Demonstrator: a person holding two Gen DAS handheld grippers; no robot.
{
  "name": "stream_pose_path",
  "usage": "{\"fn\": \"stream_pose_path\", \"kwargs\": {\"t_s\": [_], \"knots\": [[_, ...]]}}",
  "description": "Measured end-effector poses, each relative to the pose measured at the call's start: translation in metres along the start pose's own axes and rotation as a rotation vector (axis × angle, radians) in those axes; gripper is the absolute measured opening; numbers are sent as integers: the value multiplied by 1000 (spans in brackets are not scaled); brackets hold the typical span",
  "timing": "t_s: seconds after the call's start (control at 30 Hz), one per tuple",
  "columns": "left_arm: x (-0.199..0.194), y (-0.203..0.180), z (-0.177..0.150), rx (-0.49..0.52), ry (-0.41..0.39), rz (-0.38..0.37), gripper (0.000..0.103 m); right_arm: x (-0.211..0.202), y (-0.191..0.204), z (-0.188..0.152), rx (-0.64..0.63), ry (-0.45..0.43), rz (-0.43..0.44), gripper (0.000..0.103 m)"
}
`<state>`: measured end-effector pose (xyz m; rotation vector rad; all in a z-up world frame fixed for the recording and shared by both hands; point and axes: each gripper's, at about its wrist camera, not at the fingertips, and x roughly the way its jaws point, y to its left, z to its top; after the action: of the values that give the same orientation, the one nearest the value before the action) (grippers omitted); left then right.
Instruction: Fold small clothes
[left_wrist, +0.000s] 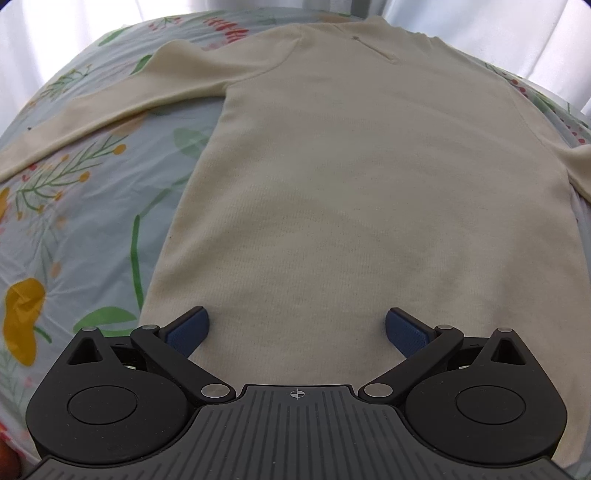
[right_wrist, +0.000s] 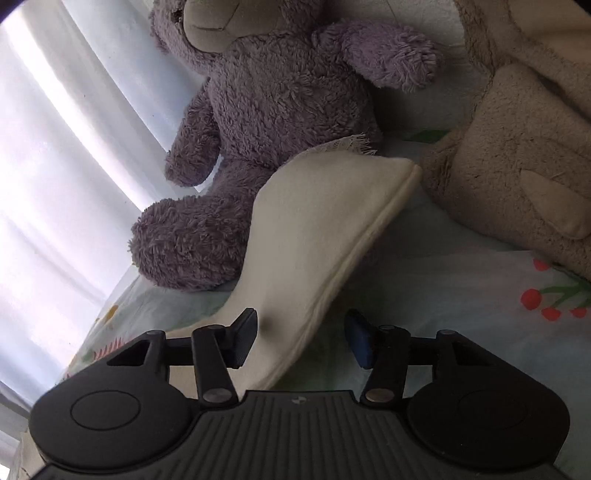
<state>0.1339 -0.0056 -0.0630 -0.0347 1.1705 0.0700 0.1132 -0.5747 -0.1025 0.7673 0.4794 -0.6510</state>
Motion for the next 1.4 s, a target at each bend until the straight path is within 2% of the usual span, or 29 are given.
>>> {"fn": "stream_pose_path", "kwargs": {"t_s": [0.13, 0.23, 0.37, 0.47, 0.57, 0.63, 0.7, 0.73, 0.8, 0.83, 0.97, 1.03, 1.07, 1.13, 1.17, 1.27, 1.3, 1.4], "knots": [[2, 2, 4, 23, 15, -8, 103, 11, -5, 3, 80, 20, 79, 20], [4, 3, 9, 29, 31, -14, 103, 11, 3, 5, 51, 0, 82, 7], [6, 3, 11, 57, 13, -21, 103, -10, 21, 6, 32, -62, 99, 7], [6, 6, 17, 41, 20, -40, 103, -39, 56, 4, -58, -100, 145, 7], [-3, 4, 28, 43, 1, -113, 100, -65, 106, -9, -169, -86, 296, 7], [-12, 0, 41, 53, -39, -159, 96, -89, 151, -33, -321, -70, 440, 7], [-18, -5, 56, 67, -85, -209, 96, -104, 187, -63, -426, 10, 604, 9], [-19, -7, 64, 67, -96, -233, 96, -110, 205, -84, -470, 93, 692, 21], [-22, -11, 82, 56, -118, -319, 96, -112, 225, -114, -513, 245, 799, 37], [-21, -13, 91, 51, -124, -357, 96, -114, 229, -127, -516, 273, 818, 38], [-6, -29, 128, 64, -140, -479, 96, -111, 217, -144, -456, 289, 749, 38], [7, -42, 143, 88, -129, -510, 96, -105, 203, -143, -405, 328, 702, 38], [15, -46, 150, 91, -118, -503, 95, -103, 199, -144, -396, 340, 674, 38], [31, -51, 160, 92, -100, -465, 86, -98, 186, -143, -393, 347, 623, 38], [38, -50, 162, 88, -87, -457, 85, -96, 180, -142, -390, 349, 601, 38], [58, -39, 164, 41, -17, -476, 81, -95, 163, -141, -348, 351, 555, 38], [64, -36, 163, 30, 12, -486, 76, -94, 159, -140, -335, 351, 549, 38], [70, -33, 162, 49, 12, -506, 70, -94, 151, -143, -313, 354, 526, 38]]}}
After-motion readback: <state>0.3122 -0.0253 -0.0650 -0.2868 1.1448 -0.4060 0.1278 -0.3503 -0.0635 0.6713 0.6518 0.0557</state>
